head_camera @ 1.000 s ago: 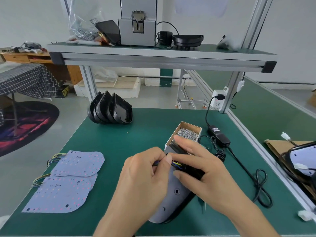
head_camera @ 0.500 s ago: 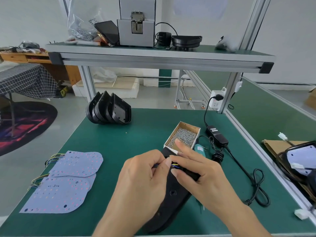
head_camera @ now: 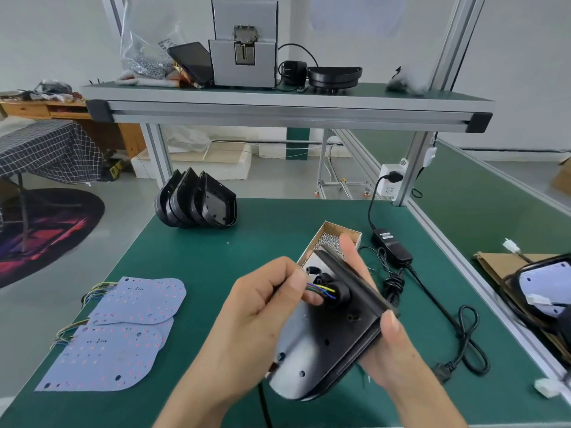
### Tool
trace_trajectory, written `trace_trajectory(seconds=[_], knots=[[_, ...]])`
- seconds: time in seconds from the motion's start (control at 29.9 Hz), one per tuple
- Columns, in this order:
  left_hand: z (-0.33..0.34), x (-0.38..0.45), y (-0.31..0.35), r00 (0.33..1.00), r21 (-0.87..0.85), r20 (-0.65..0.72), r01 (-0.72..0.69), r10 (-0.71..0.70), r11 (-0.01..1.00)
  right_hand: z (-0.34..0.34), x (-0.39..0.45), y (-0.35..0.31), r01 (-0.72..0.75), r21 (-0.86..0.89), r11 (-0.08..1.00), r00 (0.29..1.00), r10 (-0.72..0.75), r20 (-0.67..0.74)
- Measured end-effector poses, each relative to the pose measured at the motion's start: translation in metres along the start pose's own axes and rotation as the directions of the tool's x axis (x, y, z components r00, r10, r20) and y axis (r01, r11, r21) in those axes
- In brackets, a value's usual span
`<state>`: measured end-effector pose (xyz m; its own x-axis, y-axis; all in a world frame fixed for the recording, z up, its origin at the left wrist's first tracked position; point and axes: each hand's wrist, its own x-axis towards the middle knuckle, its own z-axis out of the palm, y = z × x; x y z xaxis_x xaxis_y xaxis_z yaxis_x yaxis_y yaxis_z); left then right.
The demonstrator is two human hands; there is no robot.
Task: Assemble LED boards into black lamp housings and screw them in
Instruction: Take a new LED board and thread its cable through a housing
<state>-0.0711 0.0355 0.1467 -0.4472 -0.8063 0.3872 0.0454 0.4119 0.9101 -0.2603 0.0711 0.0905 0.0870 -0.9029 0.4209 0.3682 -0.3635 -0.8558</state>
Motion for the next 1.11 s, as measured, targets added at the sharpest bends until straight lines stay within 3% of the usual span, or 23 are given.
trace_trajectory(seconds=[0.07,0.13,0.23,0.37,0.47,0.64,0.7,0.8,0.94,1.11], knots=[[0.002,0.000,-0.003,0.999,-0.153,-0.032,0.024,-0.029,0.988,0.009,0.004,0.001,0.023,0.087,0.996,0.999,-0.027,0.041],[-0.001,-0.001,-0.006,0.996,-0.187,-0.069,0.045,-0.059,0.981,0.015,0.009,-0.003,0.036,0.091,0.995,0.998,-0.032,-0.045],[-0.006,-0.008,-0.004,0.996,0.027,-0.088,0.022,-0.020,0.999,0.017,0.010,-0.006,0.080,0.008,0.997,0.985,-0.078,-0.156],[0.002,-0.012,0.008,0.978,0.311,-0.179,-0.046,0.106,0.949,0.024,0.012,-0.014,0.027,-0.116,0.993,0.973,-0.053,-0.223],[0.012,-0.013,0.008,0.968,0.220,-0.229,-0.051,0.103,0.974,0.027,0.010,-0.016,0.008,-0.141,0.990,0.980,-0.036,-0.194],[0.015,-0.018,0.007,0.943,0.100,-0.327,-0.031,0.062,0.995,0.025,0.008,-0.022,-0.029,-0.338,0.941,0.979,-0.041,-0.198],[0.015,-0.019,0.007,0.940,0.096,-0.337,-0.022,0.053,0.995,0.018,0.000,-0.014,0.045,-0.471,0.881,0.986,-0.116,-0.123],[0.013,-0.019,0.010,0.941,0.102,-0.337,0.002,0.033,0.995,0.019,-0.004,-0.016,-0.053,-0.367,0.929,0.987,-0.007,-0.160],[0.009,-0.017,0.013,0.955,0.093,-0.298,0.032,-0.003,0.995,0.036,0.009,-0.030,-0.133,-0.362,0.923,0.982,0.074,-0.172],[0.009,-0.015,0.011,0.963,0.004,-0.259,0.078,-0.075,0.997,0.033,0.004,-0.027,-0.116,-0.337,0.934,0.992,0.090,-0.092]])
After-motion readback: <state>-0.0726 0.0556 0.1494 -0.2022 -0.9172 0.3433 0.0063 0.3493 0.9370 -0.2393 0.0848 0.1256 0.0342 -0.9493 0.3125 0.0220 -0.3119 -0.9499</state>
